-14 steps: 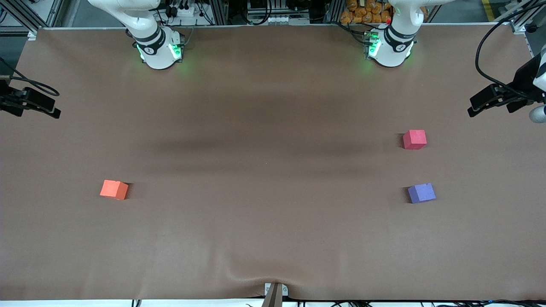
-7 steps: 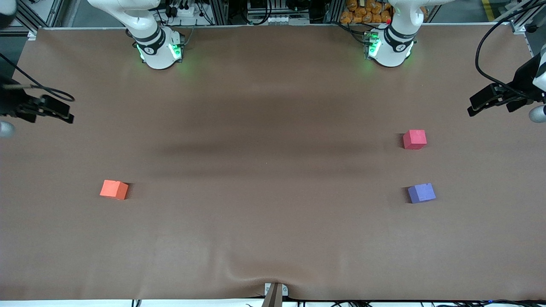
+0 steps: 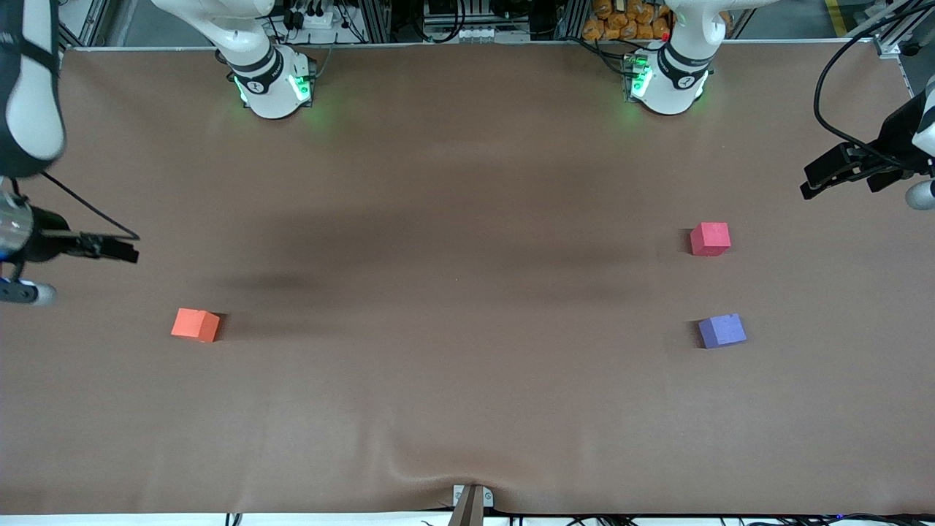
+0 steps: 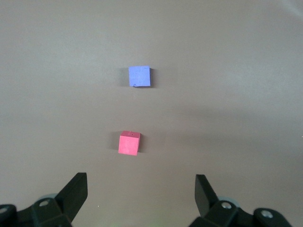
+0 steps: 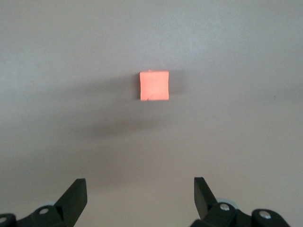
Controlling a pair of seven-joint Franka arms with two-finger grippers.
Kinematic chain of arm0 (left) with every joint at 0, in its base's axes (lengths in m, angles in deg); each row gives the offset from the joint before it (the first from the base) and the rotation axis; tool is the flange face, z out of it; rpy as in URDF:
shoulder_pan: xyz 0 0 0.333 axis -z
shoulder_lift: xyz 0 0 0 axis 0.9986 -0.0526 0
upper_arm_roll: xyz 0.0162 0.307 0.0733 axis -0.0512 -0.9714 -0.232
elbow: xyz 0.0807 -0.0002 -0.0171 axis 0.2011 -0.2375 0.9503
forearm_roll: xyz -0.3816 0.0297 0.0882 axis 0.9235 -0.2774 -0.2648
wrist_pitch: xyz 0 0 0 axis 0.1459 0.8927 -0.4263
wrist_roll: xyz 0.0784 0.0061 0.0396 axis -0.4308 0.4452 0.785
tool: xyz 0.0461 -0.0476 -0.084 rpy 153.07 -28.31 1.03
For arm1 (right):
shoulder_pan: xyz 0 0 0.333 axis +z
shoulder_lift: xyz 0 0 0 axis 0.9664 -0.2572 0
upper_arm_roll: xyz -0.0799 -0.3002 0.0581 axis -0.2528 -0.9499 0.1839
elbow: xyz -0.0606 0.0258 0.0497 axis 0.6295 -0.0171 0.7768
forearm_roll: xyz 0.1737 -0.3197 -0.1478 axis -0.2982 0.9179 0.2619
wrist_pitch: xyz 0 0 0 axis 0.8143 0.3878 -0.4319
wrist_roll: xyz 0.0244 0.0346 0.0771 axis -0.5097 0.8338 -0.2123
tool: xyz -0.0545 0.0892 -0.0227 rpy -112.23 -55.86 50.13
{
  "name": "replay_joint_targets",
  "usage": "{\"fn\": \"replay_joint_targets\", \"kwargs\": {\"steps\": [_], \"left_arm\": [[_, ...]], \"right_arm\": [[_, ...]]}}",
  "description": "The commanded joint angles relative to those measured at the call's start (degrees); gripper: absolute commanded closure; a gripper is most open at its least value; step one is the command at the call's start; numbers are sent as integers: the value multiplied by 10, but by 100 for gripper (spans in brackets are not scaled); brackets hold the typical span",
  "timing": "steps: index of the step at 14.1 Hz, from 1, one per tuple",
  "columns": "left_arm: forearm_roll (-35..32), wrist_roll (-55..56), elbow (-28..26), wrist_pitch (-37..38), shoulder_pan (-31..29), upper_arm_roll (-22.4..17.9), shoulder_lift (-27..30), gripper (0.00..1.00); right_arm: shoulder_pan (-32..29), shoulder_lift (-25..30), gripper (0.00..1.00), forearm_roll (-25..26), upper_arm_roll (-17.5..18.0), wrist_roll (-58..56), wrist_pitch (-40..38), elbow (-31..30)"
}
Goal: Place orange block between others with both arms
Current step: 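Reach the right gripper down to the orange cube and grasp it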
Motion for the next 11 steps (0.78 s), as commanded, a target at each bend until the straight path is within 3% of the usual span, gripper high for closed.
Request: {"fn": "replay_joint_targets", "kwargs": {"steps": [1,11], "left_arm": [[-7,-10,12,9,-2,3,-2,0],[-10,-10,9,-4,-1,3,-6,0]], "right_arm": [[-17,-21,0,11,7,2,53,-27],[-31,-203,0,11,8,0,266,-27]]}}
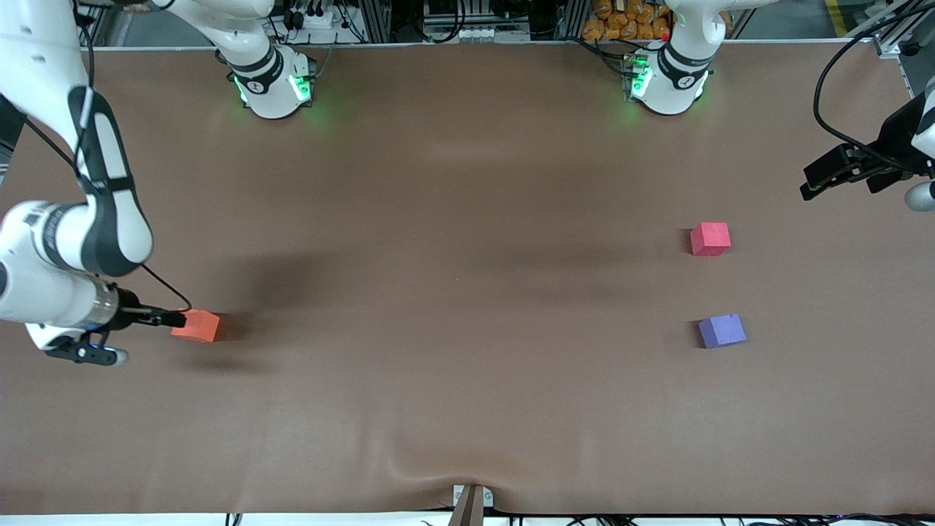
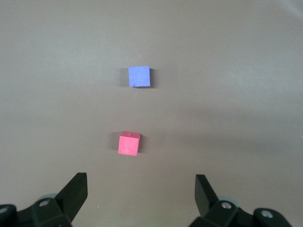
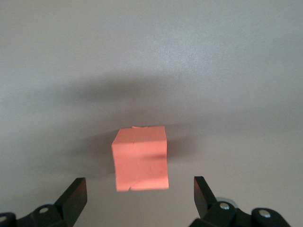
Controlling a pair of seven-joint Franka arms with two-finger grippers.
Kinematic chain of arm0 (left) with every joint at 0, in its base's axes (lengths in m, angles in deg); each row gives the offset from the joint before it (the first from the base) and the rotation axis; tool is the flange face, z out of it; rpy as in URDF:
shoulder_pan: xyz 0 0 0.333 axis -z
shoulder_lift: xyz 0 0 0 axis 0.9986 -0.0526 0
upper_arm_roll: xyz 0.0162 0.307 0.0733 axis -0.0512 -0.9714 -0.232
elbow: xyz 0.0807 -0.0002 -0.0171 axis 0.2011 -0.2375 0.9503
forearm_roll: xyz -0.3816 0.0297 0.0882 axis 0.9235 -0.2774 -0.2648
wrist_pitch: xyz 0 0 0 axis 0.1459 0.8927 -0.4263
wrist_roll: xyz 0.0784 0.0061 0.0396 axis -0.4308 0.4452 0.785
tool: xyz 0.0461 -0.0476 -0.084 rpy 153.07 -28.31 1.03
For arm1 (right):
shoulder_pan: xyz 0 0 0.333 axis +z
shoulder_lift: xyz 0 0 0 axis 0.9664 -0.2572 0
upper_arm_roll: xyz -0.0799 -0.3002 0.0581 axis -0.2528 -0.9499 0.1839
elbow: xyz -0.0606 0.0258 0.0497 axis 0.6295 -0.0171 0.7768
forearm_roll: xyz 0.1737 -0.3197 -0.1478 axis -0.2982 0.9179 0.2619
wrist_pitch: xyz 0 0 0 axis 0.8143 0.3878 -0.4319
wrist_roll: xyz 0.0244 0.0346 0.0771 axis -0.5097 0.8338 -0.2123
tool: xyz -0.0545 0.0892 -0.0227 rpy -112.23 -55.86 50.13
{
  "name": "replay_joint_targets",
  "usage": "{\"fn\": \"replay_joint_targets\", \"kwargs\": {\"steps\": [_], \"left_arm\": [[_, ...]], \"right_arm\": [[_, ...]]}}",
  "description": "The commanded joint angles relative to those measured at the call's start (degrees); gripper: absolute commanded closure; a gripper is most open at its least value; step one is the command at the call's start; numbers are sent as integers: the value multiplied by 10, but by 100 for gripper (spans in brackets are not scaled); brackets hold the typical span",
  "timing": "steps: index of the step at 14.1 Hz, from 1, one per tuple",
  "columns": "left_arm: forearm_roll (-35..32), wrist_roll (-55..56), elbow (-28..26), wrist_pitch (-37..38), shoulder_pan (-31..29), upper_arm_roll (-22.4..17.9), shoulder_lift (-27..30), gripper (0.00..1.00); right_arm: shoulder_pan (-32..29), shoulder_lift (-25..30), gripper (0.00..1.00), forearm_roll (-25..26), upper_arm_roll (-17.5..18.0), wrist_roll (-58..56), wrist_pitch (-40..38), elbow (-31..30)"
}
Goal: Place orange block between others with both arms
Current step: 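Reach the right gripper down to the orange cube and grasp it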
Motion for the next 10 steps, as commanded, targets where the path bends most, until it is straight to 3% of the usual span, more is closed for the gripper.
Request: {"fn": "replay_joint_targets", "kwargs": {"steps": [1,9,10], "left_arm": [[-10,-10,8,-4,-1,2,-5,0],[-10,-10,8,-6,0,2,-7,0],[-10,-10,7,-6,0,2,-7,0]], "right_arm": [[-13,-35,0,11,10,0,29,7],[-12,-67,0,11,10,1,32,7],[-11,-68,5,11,10,1,32,7]]}}
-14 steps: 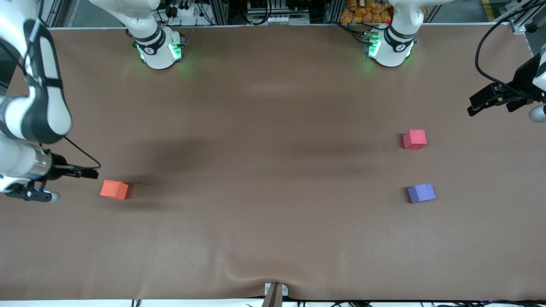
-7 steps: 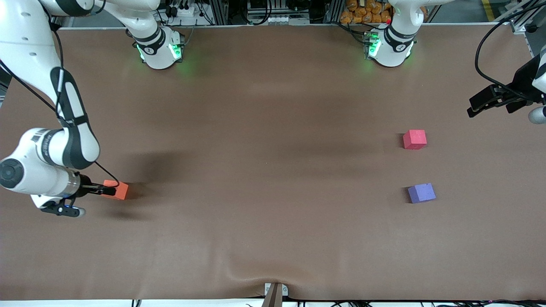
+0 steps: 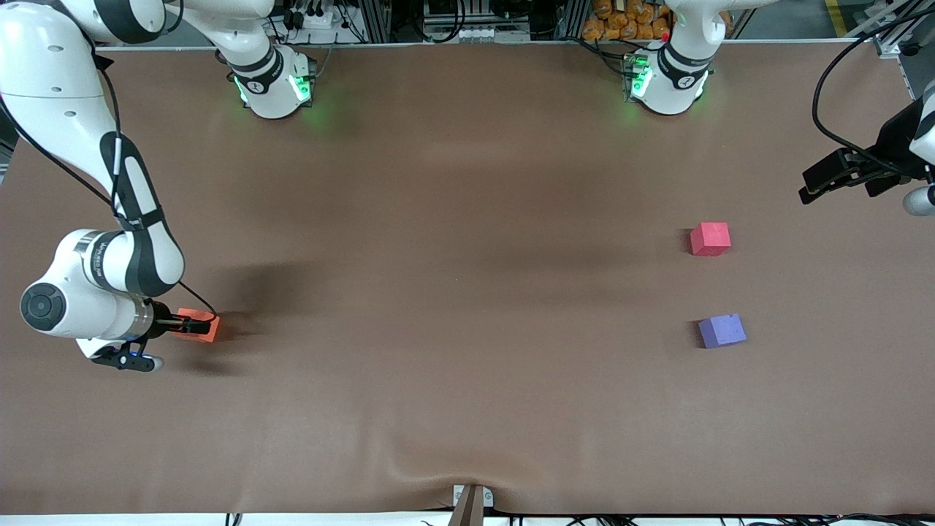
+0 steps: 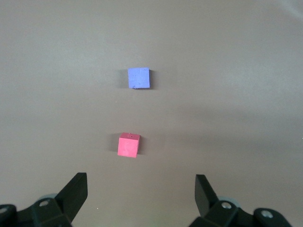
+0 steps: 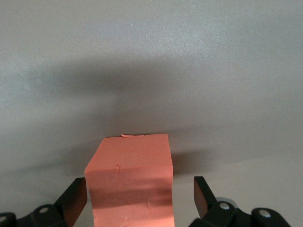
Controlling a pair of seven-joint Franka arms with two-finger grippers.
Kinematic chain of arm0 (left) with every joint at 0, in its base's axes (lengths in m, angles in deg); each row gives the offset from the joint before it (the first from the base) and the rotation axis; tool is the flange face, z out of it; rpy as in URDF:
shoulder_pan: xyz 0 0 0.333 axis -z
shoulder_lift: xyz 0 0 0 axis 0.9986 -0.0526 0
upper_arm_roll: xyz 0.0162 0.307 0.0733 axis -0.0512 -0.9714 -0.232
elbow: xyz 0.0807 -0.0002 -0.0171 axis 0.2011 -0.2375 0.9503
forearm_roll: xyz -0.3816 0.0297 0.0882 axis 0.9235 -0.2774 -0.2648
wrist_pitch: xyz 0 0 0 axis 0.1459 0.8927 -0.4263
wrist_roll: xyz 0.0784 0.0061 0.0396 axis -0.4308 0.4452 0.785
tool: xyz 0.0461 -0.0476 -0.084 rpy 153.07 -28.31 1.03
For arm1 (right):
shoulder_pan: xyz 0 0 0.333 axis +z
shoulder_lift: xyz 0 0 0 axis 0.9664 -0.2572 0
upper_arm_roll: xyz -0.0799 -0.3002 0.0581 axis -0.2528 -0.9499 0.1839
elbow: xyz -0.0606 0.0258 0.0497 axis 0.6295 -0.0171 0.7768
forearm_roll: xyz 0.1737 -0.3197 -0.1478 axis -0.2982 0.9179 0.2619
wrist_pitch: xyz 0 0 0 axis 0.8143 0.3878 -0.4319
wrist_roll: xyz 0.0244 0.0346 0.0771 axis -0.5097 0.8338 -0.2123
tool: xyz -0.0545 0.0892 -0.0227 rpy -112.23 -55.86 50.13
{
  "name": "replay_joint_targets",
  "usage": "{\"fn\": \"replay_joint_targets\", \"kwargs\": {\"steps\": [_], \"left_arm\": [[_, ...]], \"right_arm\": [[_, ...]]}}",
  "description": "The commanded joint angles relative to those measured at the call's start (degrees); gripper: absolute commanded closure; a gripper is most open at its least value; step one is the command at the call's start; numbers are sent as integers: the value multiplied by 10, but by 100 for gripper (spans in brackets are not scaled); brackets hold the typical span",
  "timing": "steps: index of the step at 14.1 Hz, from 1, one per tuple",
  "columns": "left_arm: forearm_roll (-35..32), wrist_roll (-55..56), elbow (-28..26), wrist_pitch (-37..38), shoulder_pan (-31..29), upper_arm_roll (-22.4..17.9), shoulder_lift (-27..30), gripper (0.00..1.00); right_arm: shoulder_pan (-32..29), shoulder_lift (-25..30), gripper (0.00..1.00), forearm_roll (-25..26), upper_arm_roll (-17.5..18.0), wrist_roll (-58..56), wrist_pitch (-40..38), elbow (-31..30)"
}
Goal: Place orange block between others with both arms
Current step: 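Reach the right gripper down to the orange cube and grasp it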
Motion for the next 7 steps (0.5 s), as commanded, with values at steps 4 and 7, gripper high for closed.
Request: {"fn": "replay_joint_targets", "kwargs": {"steps": [4,7], "left_arm": [[-11,-10,7,0,0,2,-3,0],[-10,-10,8,-1,0,3,-3,0]], "right_arm": [[-5,-4,100,11,10,0,-4,6],[3,9,100,11,11,-2,-9,7]]}}
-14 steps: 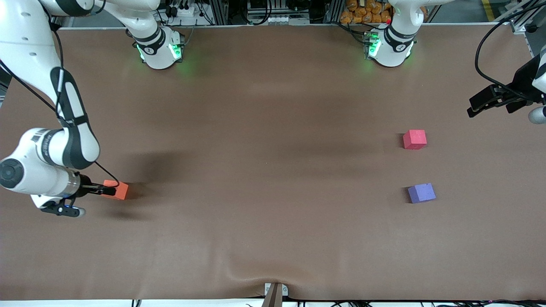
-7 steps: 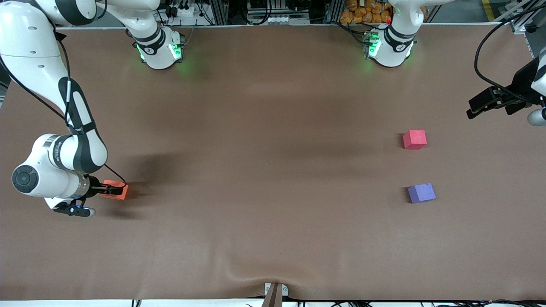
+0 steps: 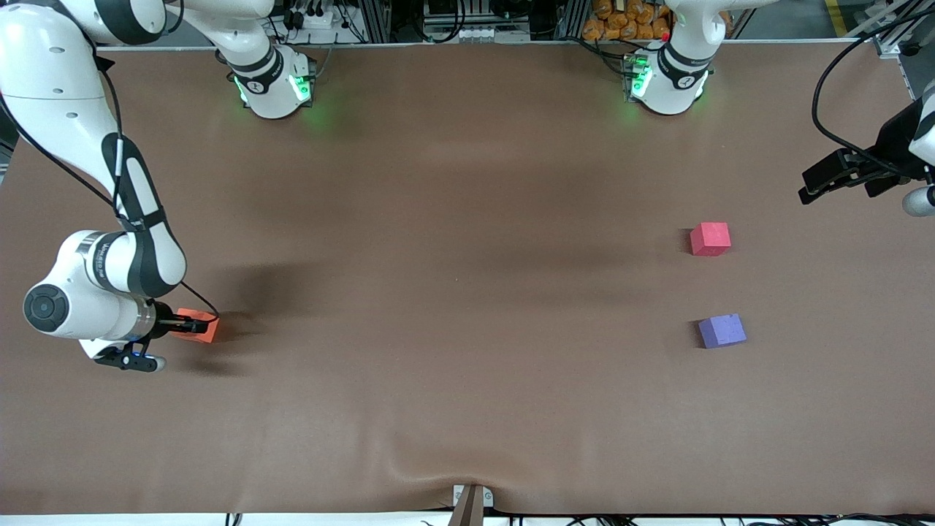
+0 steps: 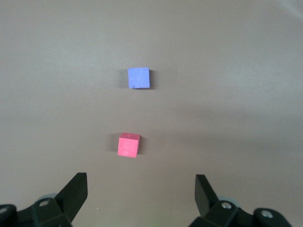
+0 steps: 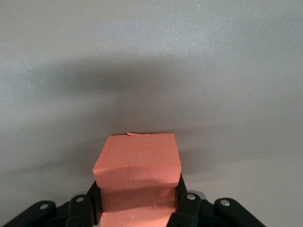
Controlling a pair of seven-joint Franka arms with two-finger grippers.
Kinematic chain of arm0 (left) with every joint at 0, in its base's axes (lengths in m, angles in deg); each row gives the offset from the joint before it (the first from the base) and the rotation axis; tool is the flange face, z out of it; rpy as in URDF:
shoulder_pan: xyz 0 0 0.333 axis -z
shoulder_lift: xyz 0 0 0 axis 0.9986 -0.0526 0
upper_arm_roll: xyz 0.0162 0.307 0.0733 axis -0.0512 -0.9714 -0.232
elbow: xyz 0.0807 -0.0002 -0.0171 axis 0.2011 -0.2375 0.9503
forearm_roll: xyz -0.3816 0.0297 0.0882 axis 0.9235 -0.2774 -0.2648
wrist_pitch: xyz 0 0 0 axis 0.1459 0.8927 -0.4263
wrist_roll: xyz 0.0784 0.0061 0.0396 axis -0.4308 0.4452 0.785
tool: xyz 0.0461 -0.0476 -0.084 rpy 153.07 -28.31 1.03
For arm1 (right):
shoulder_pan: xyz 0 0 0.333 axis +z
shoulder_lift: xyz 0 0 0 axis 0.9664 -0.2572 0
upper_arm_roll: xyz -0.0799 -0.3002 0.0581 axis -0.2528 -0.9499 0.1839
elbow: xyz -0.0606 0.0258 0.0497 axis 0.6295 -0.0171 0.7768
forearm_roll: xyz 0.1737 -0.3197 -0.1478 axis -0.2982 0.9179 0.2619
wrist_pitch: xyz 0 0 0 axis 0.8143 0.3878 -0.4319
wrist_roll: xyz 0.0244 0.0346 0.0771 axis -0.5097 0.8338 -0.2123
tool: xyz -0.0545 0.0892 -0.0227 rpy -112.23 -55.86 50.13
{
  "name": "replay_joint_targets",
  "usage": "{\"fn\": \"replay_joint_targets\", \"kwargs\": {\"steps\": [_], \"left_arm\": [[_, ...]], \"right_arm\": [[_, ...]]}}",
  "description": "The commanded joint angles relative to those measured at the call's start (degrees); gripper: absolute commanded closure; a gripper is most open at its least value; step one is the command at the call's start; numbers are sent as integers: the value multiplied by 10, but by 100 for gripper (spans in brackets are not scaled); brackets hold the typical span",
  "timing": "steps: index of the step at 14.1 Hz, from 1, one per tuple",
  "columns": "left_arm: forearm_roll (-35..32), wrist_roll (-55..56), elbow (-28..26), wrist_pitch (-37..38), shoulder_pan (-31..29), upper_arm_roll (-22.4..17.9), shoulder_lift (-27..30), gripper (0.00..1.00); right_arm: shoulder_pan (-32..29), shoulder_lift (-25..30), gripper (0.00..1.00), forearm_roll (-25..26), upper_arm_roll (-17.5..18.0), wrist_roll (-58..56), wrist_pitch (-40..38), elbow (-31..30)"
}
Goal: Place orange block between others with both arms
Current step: 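Carry the orange cube with the right gripper toward the table middle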
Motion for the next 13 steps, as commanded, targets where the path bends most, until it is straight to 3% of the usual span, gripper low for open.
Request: {"fn": "replay_joint_targets", "kwargs": {"steps": [1,5,11,13], "left_arm": [[-10,-11,9,-2,0,3,-3,0],[-8,-10,8,-11,1,3,-3,0],[-8,-10,7,-13,1,3,-8,0],[-8,-10,7,-14,1,4,-9,0]], "right_arm": [[10,20,100,11,9,-15,-20,4],[65,53,100,6,19,-106,-46,11],[142,63,100,3,116,-102,-42,21],[191,61,100,2,120,-101,-38,30]]}}
